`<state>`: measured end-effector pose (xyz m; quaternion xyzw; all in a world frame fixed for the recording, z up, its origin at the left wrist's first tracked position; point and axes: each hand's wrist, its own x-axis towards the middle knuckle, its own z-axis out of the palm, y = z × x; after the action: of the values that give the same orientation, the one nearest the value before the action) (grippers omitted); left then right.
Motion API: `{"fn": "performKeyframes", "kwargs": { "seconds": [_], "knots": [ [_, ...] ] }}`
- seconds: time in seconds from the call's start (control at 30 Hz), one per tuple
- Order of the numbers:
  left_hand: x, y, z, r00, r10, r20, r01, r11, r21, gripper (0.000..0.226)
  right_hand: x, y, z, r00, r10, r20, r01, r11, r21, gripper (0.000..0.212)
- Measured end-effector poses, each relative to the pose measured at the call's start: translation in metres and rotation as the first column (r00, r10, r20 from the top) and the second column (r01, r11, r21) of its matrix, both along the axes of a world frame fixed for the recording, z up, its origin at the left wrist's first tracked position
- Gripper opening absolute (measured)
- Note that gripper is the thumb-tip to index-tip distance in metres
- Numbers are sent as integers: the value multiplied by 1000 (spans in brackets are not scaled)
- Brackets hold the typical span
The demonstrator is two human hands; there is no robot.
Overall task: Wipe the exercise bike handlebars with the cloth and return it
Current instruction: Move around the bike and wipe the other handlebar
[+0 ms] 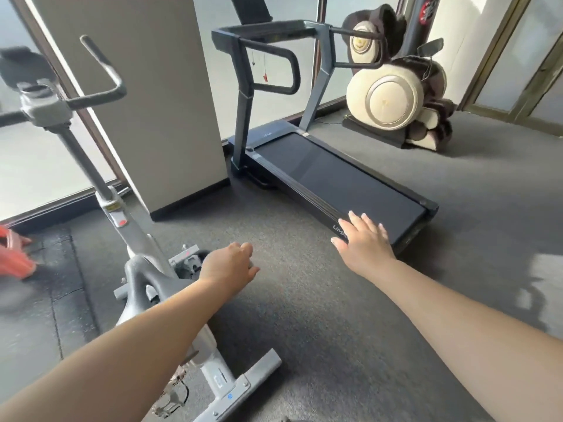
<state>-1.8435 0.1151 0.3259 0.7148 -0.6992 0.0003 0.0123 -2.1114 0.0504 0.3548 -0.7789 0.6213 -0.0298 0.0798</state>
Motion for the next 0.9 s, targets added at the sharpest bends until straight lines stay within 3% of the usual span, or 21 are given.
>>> {"fn": "performKeyframes", "kwargs": {
  "seconds": [0.33, 0.6, 0.8, 0.9],
  "knots": [
    [48, -122, 6, 989, 144, -31, -145, 989, -15, 28, 60, -135, 14, 988, 138, 70, -138, 990, -2, 57],
    [79, -203, 16, 973, 215, -78, -218, 976, -28, 32, 100, -223, 22, 967, 255, 24, -255, 967, -25, 50],
    [108, -246, 20, 934, 283, -217, -311, 944, -108, 50, 134, -309, 17, 932, 361, 36, -361, 932, -8, 48],
    [118, -273, 19, 888, 358, -287, -407, 904, -129, 46, 150, -354, 18, 905, 425, 31, -424, 905, -29, 47]
  ]
}}
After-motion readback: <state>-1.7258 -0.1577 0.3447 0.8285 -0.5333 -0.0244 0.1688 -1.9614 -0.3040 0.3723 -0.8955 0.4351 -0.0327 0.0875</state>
